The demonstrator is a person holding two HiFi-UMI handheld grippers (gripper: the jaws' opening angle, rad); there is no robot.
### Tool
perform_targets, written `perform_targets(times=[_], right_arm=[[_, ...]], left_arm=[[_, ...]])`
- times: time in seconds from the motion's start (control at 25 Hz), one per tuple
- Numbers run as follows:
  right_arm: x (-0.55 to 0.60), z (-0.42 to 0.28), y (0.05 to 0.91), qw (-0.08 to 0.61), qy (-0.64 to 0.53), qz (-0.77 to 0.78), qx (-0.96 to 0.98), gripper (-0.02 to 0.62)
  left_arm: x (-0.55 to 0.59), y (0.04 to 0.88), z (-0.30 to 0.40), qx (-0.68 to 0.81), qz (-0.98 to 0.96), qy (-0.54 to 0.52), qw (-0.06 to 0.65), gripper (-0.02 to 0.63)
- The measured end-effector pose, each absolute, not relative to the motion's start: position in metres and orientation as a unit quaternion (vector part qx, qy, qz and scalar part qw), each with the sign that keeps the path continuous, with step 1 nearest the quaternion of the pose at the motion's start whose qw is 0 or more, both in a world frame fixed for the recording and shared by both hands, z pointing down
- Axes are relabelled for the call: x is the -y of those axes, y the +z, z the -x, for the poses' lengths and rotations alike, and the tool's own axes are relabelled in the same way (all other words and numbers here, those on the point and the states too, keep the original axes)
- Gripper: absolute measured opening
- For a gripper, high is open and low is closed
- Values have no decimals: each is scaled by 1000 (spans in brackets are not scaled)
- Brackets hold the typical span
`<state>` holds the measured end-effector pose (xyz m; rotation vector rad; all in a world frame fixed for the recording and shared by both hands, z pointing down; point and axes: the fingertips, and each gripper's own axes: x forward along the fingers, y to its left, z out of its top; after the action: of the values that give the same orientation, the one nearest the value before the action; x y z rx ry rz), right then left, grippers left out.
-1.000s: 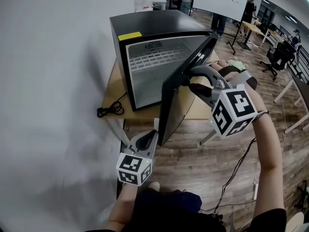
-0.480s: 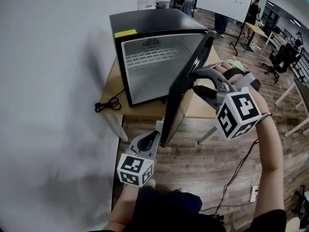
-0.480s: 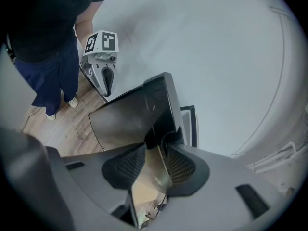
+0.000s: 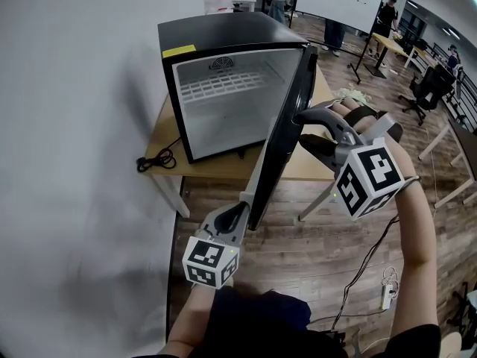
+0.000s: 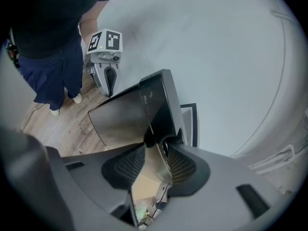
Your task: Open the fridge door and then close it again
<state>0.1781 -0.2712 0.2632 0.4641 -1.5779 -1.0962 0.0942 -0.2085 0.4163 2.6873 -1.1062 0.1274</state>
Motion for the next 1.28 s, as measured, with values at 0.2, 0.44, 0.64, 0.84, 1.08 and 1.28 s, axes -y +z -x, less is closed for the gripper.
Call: perform_targets(times=[0.2, 0.44, 0.64, 0.84, 1.08, 1.28], right_arm=[[265, -193, 264, 552, -468, -189, 663, 112], [256, -211, 265, 551, -479, -183, 658, 114], [253, -221, 264, 551, -487, -181, 654, 115], [247, -235, 265, 553, -495, -181, 645, 115], [236, -263, 258, 559, -501, -195, 632, 117], [234, -276, 258, 557, -505, -205, 627, 117]], left_arm=[[204, 415, -114, 375, -919, 40, 115, 9], [196, 413, -132, 383, -916, 37, 112, 9], [191, 412, -137, 392, -913, 34, 112, 9], [182, 413, -143, 397, -911, 34, 111, 9], [166, 406, -154, 402, -909, 38, 107, 9], [160, 408, -161, 399, -910, 41, 109, 9]])
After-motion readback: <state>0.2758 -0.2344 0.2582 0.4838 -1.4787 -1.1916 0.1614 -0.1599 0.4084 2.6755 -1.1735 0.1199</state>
